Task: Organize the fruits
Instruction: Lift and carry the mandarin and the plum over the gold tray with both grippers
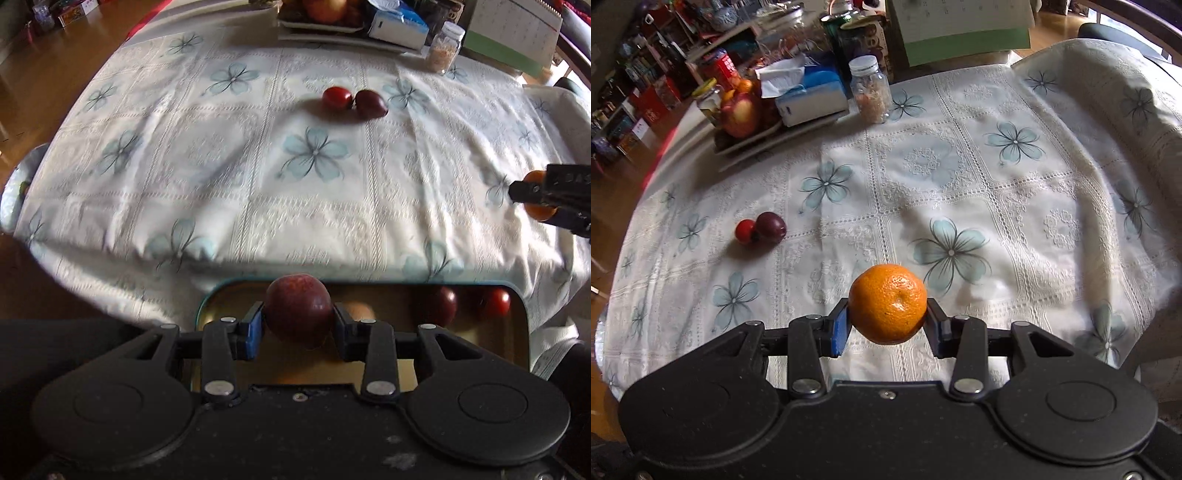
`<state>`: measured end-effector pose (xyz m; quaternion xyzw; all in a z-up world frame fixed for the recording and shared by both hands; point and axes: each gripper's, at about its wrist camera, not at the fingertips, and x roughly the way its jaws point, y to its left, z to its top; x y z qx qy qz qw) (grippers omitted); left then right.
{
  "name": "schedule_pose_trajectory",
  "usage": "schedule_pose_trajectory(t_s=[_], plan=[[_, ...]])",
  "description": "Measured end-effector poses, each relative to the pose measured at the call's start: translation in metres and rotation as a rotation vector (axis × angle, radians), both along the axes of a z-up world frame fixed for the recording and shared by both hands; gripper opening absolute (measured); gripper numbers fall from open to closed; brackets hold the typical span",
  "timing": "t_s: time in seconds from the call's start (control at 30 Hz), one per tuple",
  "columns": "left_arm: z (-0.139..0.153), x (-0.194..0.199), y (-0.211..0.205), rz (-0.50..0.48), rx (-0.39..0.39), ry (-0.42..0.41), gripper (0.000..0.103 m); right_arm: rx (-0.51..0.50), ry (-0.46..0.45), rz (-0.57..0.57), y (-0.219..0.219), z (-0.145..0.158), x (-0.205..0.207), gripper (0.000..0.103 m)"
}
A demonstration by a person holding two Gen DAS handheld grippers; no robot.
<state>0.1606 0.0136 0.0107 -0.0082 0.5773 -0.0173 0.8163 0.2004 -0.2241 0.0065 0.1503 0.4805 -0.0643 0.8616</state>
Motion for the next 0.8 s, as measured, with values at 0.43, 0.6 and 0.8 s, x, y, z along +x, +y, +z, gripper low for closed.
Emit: schedule_pose_trajectory(t_s=[0.43,0.6,0.8], plan=[[-0.013,-0.079,-0.017,-0.025,0.027,-0.027,0.038,0.097,-0.039,0.005,0.006,-0.001,-0.087,0.050],[-0.022,-0.104,-0.017,-0.027,0.029,-0.060,0.038,0.094,-0.043,-0.005,0.012,-0.006,-0.108,0.050],[-0.036,-0.123,-0.007,-0.032,-0.001,-0.067,0.038,0.024,-0.087,0.057,0.033,-0.003,-0.130,0.050]])
